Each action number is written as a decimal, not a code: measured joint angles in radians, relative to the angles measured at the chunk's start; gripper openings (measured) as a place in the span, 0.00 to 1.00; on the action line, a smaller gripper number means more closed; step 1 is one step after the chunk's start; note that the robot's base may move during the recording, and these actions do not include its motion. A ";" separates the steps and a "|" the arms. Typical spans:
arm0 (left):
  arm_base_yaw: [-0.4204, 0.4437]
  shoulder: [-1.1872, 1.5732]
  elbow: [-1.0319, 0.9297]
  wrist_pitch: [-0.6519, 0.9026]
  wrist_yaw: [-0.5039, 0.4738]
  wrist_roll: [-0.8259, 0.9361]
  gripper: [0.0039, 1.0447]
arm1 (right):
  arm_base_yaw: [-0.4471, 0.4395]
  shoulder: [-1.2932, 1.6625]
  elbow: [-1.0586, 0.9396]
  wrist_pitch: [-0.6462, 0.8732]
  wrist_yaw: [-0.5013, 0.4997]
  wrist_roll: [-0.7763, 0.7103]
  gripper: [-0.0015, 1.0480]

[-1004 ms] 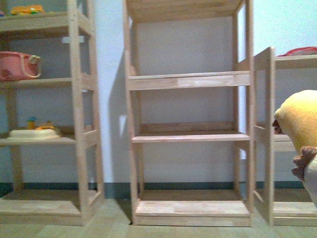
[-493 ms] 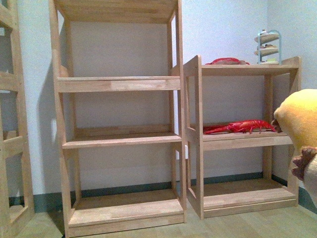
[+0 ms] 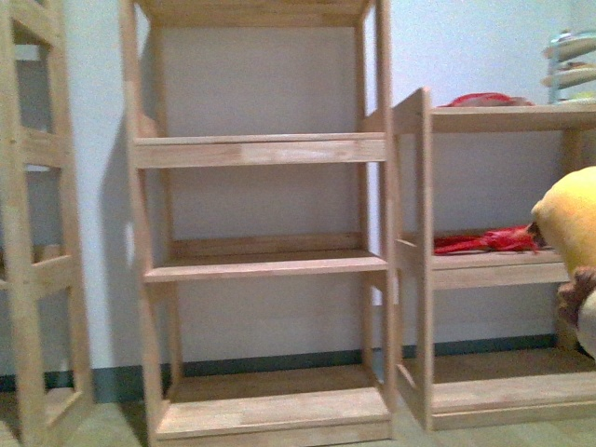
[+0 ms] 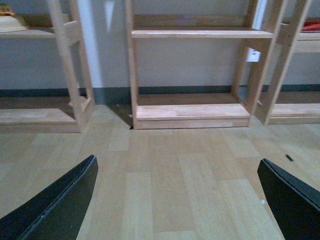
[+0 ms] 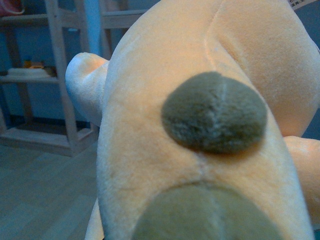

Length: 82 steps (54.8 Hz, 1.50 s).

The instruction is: Put away toys

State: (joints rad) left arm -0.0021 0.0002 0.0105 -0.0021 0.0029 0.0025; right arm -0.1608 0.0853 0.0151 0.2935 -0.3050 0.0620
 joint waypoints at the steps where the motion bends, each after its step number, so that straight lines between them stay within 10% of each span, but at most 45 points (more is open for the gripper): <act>1: 0.000 0.000 0.000 0.000 0.000 0.000 0.95 | 0.000 0.000 0.000 0.000 -0.002 0.000 0.17; 82: 0.002 0.000 0.000 0.000 -0.003 0.000 0.95 | 0.002 0.000 0.000 0.000 -0.013 0.000 0.17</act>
State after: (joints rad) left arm 0.0002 0.0002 0.0105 -0.0021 -0.0002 0.0021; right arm -0.1589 0.0856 0.0151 0.2935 -0.3176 0.0620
